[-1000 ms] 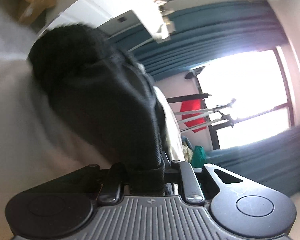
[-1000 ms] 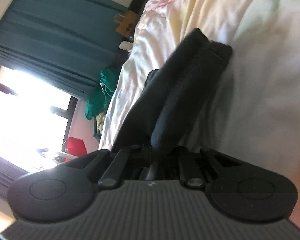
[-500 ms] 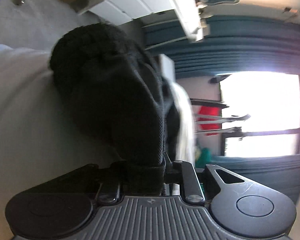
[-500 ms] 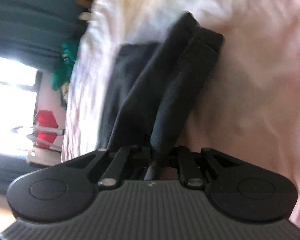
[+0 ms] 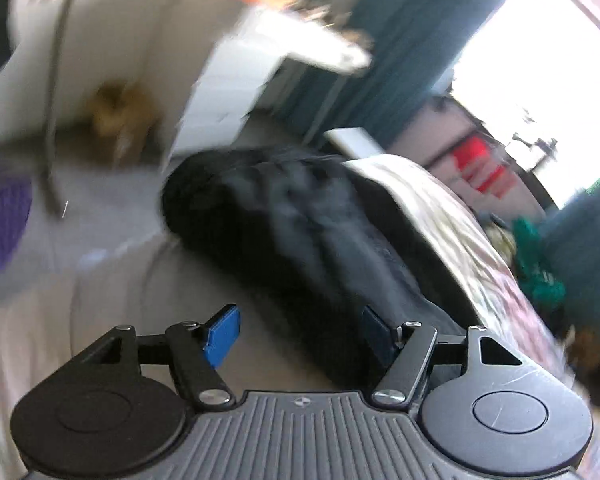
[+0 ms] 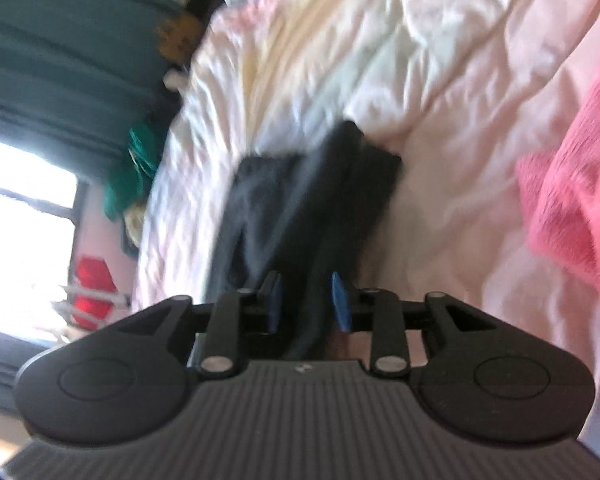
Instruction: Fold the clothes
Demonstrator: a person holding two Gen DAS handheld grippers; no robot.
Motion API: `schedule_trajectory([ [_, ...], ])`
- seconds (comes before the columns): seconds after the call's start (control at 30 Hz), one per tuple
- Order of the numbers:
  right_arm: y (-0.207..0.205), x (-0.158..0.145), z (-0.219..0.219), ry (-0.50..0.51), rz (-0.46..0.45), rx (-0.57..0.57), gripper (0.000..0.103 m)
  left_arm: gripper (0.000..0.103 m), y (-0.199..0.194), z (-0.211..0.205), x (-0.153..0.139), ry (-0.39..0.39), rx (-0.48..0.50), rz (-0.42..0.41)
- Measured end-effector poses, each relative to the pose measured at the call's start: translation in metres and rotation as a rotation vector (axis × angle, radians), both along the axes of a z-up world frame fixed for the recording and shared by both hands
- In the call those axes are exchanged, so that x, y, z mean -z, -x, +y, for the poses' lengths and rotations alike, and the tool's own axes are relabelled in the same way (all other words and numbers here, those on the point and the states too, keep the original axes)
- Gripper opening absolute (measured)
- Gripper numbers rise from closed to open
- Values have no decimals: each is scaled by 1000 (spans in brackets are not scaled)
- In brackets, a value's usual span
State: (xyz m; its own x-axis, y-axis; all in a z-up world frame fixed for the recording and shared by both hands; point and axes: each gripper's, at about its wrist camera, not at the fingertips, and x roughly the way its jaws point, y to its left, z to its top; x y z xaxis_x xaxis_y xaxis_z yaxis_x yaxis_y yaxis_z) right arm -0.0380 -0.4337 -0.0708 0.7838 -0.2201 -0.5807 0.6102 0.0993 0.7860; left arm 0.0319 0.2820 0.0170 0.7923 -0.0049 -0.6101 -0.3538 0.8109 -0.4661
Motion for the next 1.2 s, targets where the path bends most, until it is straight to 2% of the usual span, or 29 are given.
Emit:
schedule_trajectory([
  [0.1, -1, -2, -7, -11, -87, -20, 32, 72, -1, -46, -20, -127, 127, -93],
  [0.17, -7, 4, -7, -46, -101, -53, 32, 73, -6, -88, -18, -167, 246, -139],
  [0.27, -33, 27, -23, -160, -85, -67, 32, 73, -14, -148, -6, -197, 458, -174],
  [0.37, -47, 50, -28, -275, -74, -75, 32, 72, -27, -230, 9, -362, 709, -147],
  [0.43, -61, 62, -30, -322, -63, -93, 32, 75, -31, -278, 24, -410, 853, -159],
  [0.53, -68, 72, -30, -366, -80, -92, 35, 76, -45, -327, 57, -480, 1015, -168],
  [0.6, -71, 73, -29, -358, -85, -85, 39, 76, -51, -347, 76, -511, 1072, -171],
  [0.67, -76, 71, -28, -330, -76, -85, 42, 76, -59, -352, 104, -552, 1084, -190],
  [0.73, -77, 64, -24, -268, -60, -66, 42, 75, -54, -353, 112, -596, 1079, -244],
  [0.77, -78, 58, -21, -212, -54, -52, 40, 75, -53, -349, 116, -593, 1090, -273],
  [0.8, -80, 51, -19, -142, -44, -45, 37, 74, -53, -345, 117, -588, 1097, -286],
  [0.87, -86, 38, -15, -12, -28, -38, 15, 71, -49, -340, 117, -579, 1110, -300],
  [0.97, -94, 22, -7, 113, -23, -57, 6, 55, -44, -338, 112, -556, 1132, -307],
  [1.03, -96, 16, -6, 158, -20, -62, 6, 37, -41, -337, 110, -528, 1149, -312],
  [1.07, -94, 16, -7, 154, -23, -55, 5, 33, -40, -336, 109, -514, 1158, -314],
  [1.13, -87, 18, -9, 125, -33, -34, 5, 16, -36, -335, 105, -523, 1178, -330],
  [1.2, -76, 21, -9, 89, -41, -11, 5, 9, -37, -333, 101, -501, 1177, -335],
])
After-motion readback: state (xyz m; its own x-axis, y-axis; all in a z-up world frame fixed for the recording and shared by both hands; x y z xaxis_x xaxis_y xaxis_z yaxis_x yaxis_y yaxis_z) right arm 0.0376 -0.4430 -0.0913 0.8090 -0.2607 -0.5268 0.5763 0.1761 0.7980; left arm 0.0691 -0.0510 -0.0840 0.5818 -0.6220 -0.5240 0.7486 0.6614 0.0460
